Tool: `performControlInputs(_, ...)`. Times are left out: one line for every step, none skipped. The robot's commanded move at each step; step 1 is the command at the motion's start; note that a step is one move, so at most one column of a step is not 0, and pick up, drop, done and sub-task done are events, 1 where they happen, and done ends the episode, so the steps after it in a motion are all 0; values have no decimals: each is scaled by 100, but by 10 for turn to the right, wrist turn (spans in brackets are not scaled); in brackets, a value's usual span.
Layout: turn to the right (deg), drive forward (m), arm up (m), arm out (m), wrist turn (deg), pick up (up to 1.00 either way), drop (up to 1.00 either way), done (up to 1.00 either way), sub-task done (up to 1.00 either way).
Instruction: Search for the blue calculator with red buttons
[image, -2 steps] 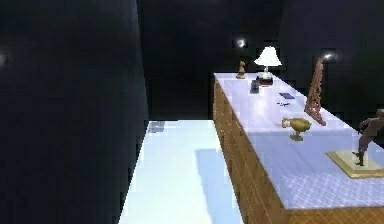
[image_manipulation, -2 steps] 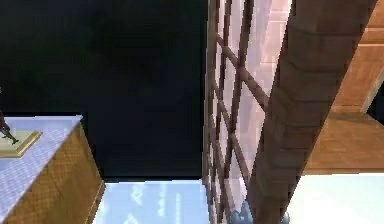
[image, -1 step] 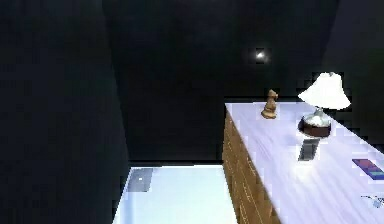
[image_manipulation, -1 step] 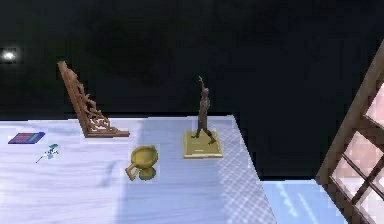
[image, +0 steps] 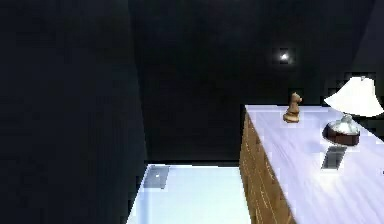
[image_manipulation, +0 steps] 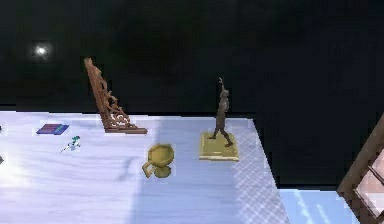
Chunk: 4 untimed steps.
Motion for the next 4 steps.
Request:
performControlInputs(0, 30, 0, 0, 0, 0, 0, 0, 0)
performControlInputs(450, 0, 0, 0, 0, 0, 0, 0, 0)
performControlInputs(150, 0, 0, 0, 0, 0, 0, 0, 0)
performControlInputs(0, 0, 0, 0, 0, 0, 0, 100, 0)
